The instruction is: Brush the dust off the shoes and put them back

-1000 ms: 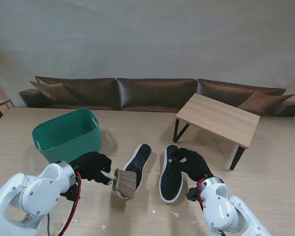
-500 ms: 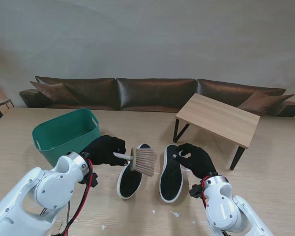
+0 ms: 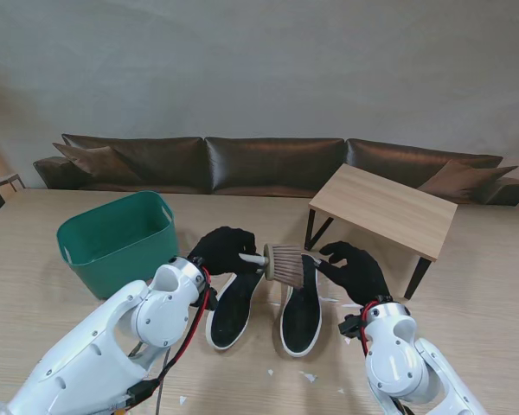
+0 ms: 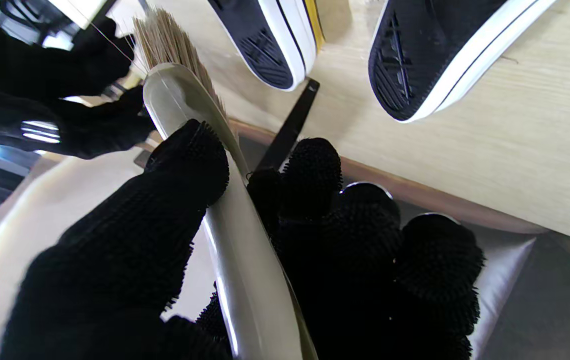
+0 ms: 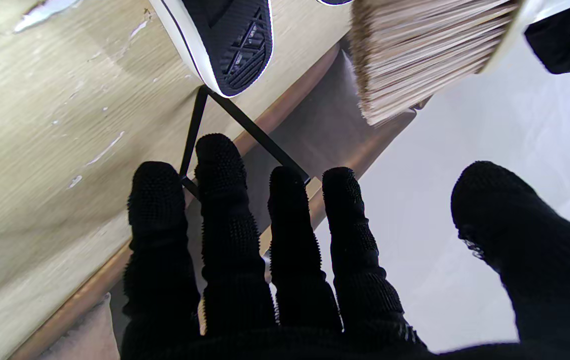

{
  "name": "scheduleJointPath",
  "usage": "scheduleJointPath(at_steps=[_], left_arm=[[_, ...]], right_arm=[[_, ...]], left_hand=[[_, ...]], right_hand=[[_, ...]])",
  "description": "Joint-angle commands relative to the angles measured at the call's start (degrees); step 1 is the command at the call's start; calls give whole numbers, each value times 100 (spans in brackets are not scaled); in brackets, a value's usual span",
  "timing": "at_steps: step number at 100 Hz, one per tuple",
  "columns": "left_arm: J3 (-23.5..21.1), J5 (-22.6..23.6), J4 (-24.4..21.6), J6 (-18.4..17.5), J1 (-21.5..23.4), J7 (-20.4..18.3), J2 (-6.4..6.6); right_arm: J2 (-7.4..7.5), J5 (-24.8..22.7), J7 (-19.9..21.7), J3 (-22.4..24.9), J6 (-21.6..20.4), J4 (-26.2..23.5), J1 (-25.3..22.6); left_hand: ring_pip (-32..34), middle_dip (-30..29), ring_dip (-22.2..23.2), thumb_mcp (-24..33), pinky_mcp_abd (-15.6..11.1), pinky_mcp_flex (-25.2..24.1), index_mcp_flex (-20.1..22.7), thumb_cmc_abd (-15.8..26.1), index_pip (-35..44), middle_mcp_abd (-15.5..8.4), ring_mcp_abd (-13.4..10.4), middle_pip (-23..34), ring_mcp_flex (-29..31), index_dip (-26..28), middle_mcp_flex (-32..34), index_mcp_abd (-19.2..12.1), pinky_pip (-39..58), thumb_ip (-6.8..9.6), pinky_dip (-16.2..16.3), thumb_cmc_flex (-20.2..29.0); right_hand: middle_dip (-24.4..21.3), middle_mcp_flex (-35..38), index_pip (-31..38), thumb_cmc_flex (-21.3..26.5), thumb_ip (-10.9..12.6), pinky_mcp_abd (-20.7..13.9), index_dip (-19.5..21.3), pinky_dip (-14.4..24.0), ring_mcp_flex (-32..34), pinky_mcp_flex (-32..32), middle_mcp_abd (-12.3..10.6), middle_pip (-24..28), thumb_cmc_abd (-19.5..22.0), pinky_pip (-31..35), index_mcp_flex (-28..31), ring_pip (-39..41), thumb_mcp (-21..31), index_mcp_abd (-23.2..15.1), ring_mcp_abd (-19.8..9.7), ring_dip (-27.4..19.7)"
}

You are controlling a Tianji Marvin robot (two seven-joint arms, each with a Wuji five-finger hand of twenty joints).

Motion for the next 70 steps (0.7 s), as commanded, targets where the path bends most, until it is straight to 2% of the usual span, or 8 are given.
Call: scheduleJointPath(at_steps=[1,17,30,51,70], left_arm=[[40,26,154,22,-104,-67,-143],[376,-54,652,208,-408,499,-342],[583,-204,1013,272,-650,759,-473],[838,-444,1437,250,-963,738,-565],[940,-535,1580,287,-1052,564,-557]], right_arm=[[-30,3,69,-2,10,-35,-7],[-33,22,70,9,31,-45,-9],[-33,33,78,15,42,-44,-5],[-37,66,86,24,65,-36,5],[-36,83,101,27,76,-27,15]], left_hand=[[18,6,64,312,109,77,217,167,310,-24,-123,60,327,143,255,-124,160,142,73,455],[37,16,50,365,155,102,247,124,319,-4,-88,95,329,128,259,-103,167,128,59,442],[54,10,39,395,179,104,249,125,321,0,-67,107,328,119,256,-94,179,118,49,436],[47,-2,22,402,191,70,239,129,324,15,-39,100,322,119,252,-90,179,112,39,439],[35,-11,10,390,193,46,229,142,324,4,-22,90,320,117,248,-91,186,110,38,438]], right_hand=[[-85,66,58,-254,147,137,-70,15,89,-1162,70,7,86,10,115,64,109,6,40,-22],[-84,68,55,-253,146,143,-69,14,94,-1162,83,4,89,9,114,63,111,7,45,-21],[-84,73,56,-246,147,143,-69,13,97,-1165,85,4,91,7,122,62,116,8,40,-20],[-84,73,51,-246,147,142,-69,13,98,-1166,84,0,97,6,117,63,117,14,56,-16],[-83,73,52,-244,147,146,-67,13,95,-1174,84,-2,101,2,125,61,119,9,56,-15]])
